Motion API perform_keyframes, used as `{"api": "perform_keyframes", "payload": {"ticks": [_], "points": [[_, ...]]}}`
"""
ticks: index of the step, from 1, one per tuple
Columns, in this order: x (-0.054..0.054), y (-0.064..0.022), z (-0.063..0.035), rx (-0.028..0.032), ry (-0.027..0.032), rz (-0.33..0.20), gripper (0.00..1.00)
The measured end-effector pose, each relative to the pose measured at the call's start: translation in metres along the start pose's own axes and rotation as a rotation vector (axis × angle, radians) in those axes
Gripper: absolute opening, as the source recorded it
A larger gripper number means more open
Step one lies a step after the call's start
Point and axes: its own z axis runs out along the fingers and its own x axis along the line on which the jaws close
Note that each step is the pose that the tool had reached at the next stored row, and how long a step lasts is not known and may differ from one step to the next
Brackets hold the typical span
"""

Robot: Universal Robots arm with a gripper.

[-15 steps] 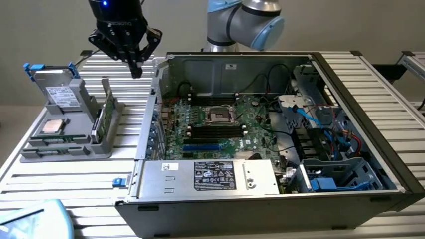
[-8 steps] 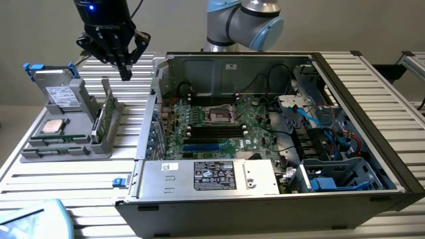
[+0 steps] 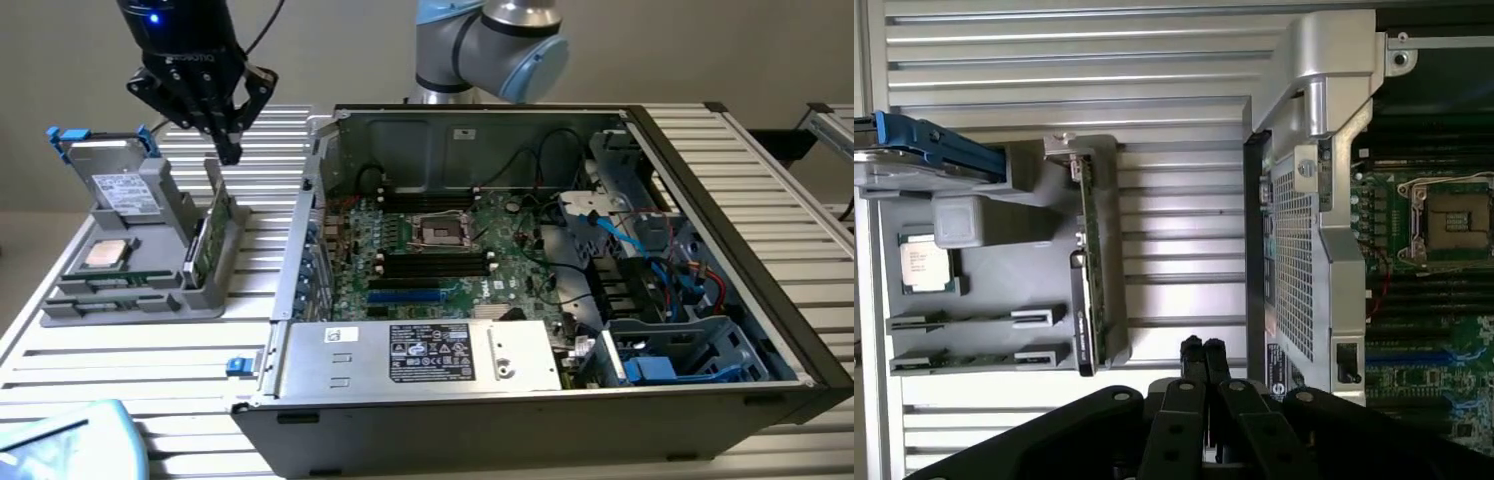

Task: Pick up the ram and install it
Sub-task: 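Reach for the ram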

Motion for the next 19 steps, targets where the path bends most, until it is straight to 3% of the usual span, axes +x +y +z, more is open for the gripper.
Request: {"api": "perform_keyframes", "payload": {"ticks": [7,19], "points": [[0.019,-0.0009,0.0033,0.0008,0.0091,-0.014,0.10],[0.059,-0.0030,0.0148,0.0012,0.0151,-0.031,0.10]]}}
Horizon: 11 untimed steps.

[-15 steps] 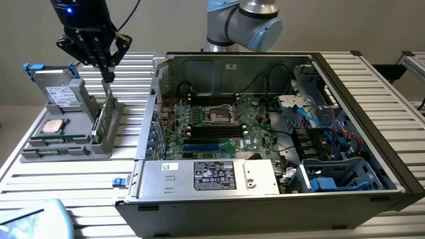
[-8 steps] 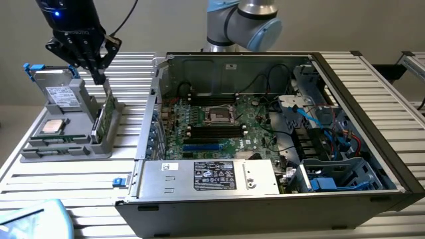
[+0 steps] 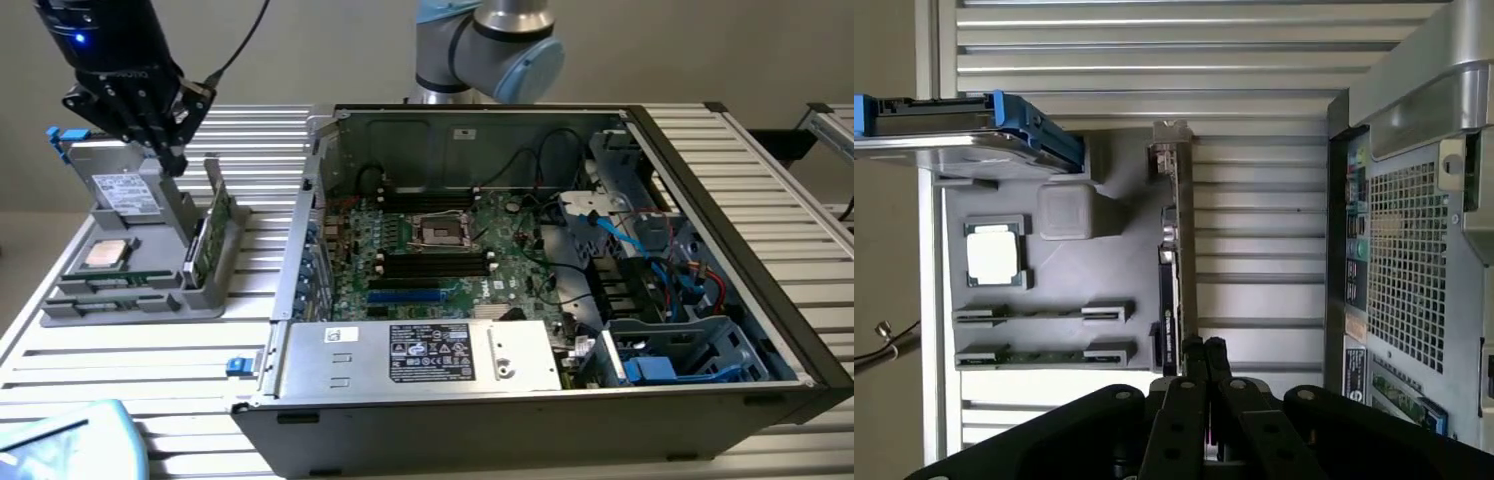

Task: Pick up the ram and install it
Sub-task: 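Reach for the ram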

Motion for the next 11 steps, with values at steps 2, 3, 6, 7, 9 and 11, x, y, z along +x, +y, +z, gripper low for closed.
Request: {"api": "perform_keyframes", "payload": {"ticks": [2,3,6,7,9,11], "points": [[0.007,-0.0002,0.0023,0.0001,0.0011,-0.003,0.10],[0.010,-0.0002,0.0035,0.0002,0.0017,-0.004,0.10],[0.020,-0.0005,0.0072,0.0003,0.0034,-0.009,0.10],[0.023,-0.0005,0.0085,0.0003,0.0039,-0.010,0.10],[0.028,-0.0007,0.0111,0.0004,0.0053,-0.014,0.10],[0.033,-0.0009,0.0137,0.0005,0.0066,-0.018,0.10]]}}
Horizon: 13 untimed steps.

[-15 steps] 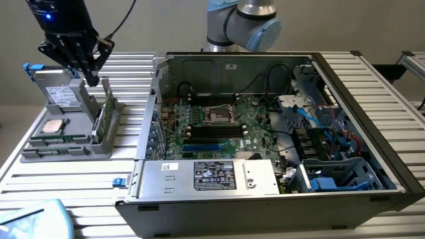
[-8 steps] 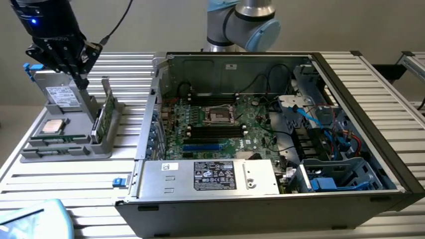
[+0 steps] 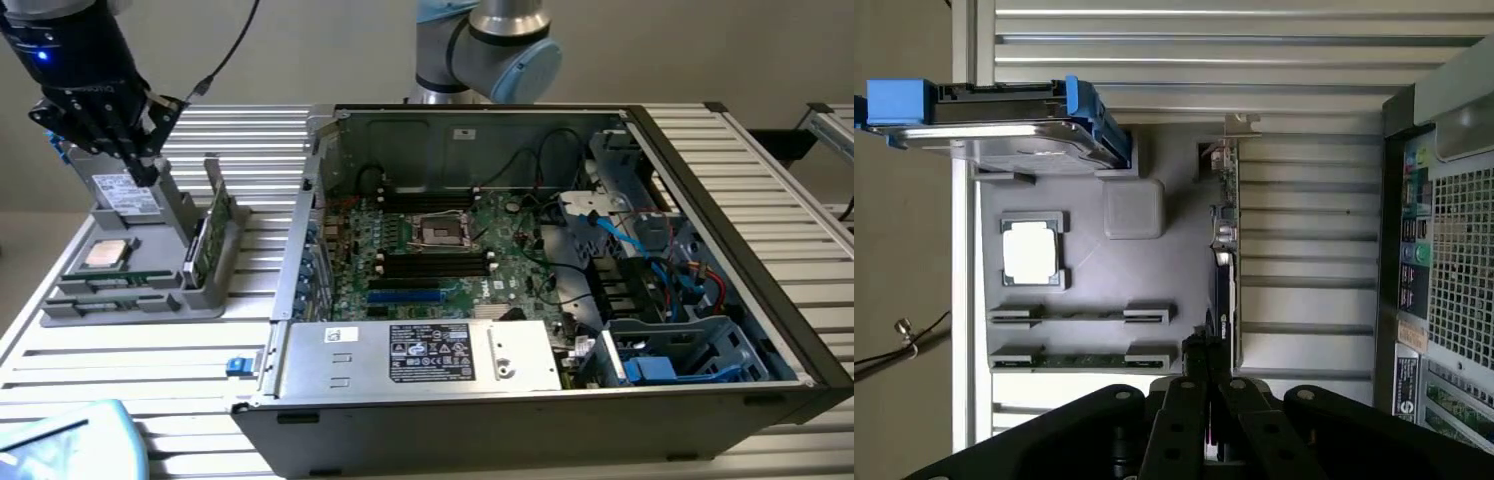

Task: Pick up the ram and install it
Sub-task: 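Reach for the ram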

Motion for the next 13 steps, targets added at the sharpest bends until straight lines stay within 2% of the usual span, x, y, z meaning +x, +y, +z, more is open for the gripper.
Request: {"api": "perform_keyframes", "payload": {"ticks": [3,13], "points": [[0.007,-0.0001,0.0040,0.0001,0.0024,-0.006,0.10],[0.020,-0.0019,0.0092,0.0009,0.0153,-0.032,0.10]]}}
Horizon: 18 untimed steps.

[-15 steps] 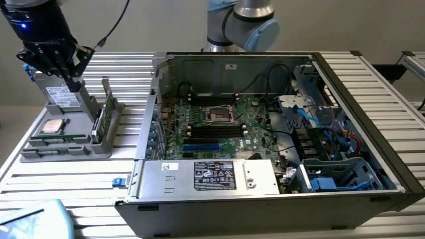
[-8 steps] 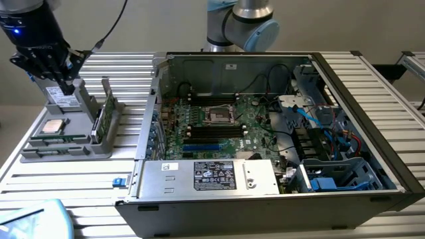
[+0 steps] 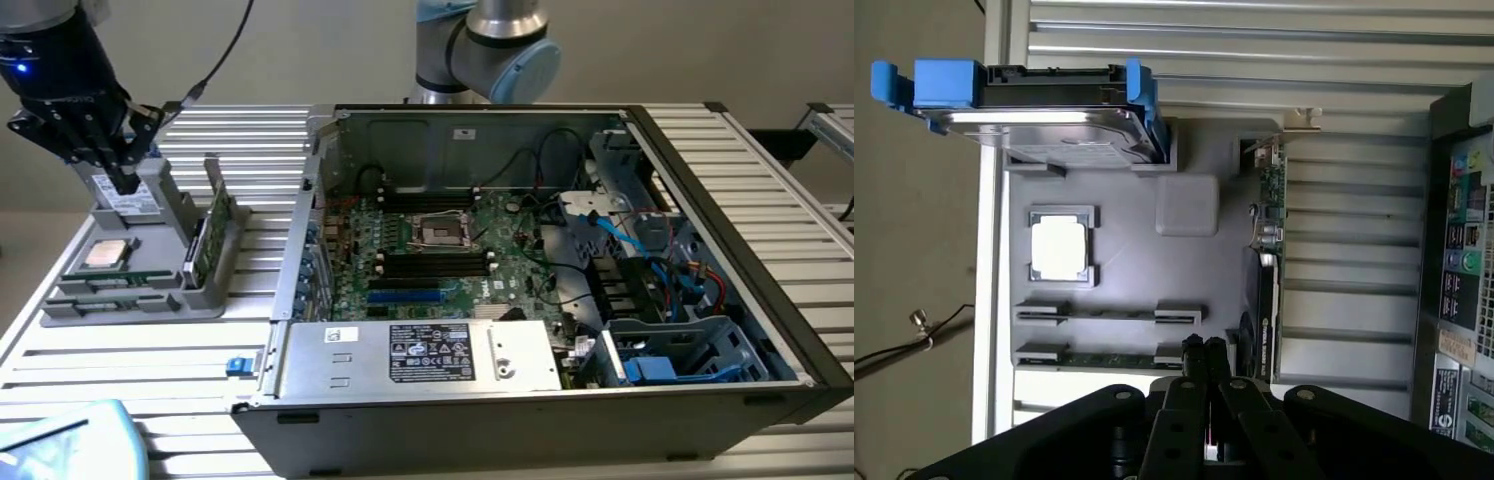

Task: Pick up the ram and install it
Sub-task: 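Reach for the ram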

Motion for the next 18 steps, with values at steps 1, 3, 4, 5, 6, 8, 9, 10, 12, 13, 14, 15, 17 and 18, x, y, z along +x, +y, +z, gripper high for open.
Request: {"api": "perform_keyframes", "payload": {"ticks": [1,3,4,5,6,8,9,10,12,13,14,15,17,18], "points": [[0.002,-0.0002,0.0006,0.0000,0.0014,-0.001,0.10],[0.005,-0.0007,0.0020,0.0000,0.0047,-0.003,0.10],[0.007,-0.0012,0.0026,-0.0001,0.0067,-0.003,0.10],[0.009,-0.0018,0.0034,-0.0002,0.0090,-0.004,0.10],[0.010,-0.0027,0.0042,-0.0003,0.0123,-0.004,0.10],[0.012,-0.0046,0.0059,-0.0006,0.0204,-0.004,0.10],[0.013,-0.0055,0.0067,-0.0008,0.0244,-0.004,0.10],[0.014,-0.0065,0.0075,-0.0010,0.0285,-0.004,0.10],[0.016,-0.0084,0.0090,-0.0013,0.0357,-0.004,0.10],[0.017,-0.0094,0.0097,-0.0014,0.0387,-0.005,0.10],[0.018,-0.0105,0.0105,-0.0015,0.0417,-0.005,0.10],[0.019,-0.0116,0.0113,-0.0016,0.0445,-0.005,0.10],[0.021,-0.0136,0.0127,-0.0018,0.0495,-0.006,0.10],[0.022,-0.0147,0.0134,-0.0019,0.0519,-0.006,0.10]]}}
